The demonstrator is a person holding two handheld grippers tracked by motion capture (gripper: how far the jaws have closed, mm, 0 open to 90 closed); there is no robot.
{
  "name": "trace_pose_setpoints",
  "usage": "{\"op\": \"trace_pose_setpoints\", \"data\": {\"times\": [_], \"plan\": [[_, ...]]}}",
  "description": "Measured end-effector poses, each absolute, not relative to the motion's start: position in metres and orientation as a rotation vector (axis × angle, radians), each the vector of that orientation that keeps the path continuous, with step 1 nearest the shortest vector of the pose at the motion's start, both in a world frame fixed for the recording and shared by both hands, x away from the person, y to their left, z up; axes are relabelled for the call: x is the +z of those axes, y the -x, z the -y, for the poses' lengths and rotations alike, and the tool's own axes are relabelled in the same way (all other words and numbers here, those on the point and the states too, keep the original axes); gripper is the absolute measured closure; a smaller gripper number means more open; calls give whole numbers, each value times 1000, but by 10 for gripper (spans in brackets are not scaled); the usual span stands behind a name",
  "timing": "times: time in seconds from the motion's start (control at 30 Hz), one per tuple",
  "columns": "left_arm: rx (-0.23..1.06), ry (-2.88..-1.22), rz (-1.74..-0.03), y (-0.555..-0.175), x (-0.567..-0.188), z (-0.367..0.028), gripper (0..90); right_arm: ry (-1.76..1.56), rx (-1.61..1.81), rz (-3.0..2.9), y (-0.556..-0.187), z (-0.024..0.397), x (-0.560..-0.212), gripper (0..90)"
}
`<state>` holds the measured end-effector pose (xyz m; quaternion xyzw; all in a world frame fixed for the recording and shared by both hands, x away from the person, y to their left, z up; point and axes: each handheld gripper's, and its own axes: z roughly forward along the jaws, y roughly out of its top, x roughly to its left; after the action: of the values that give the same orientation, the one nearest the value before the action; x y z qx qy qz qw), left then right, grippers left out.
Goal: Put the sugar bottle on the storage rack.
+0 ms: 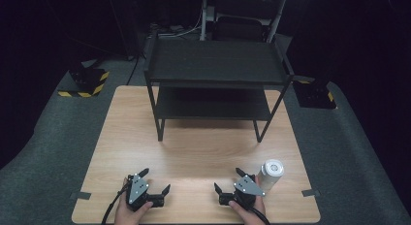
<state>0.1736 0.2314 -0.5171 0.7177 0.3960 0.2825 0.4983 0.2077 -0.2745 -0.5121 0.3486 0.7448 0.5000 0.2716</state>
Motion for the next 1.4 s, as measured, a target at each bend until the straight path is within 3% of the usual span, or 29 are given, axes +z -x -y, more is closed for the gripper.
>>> {"op": "trace_pose_setpoints", "data": {"times": [1.03, 1.4], "plan": [[663, -1731, -972, -175, -517, -233, 5, -898, 1385, -1989, -203, 274, -511, 4], [653, -1723, -975, -175, -517, -235, 5, -879, 1446, -1896, -181, 282, -485, 4]]}}
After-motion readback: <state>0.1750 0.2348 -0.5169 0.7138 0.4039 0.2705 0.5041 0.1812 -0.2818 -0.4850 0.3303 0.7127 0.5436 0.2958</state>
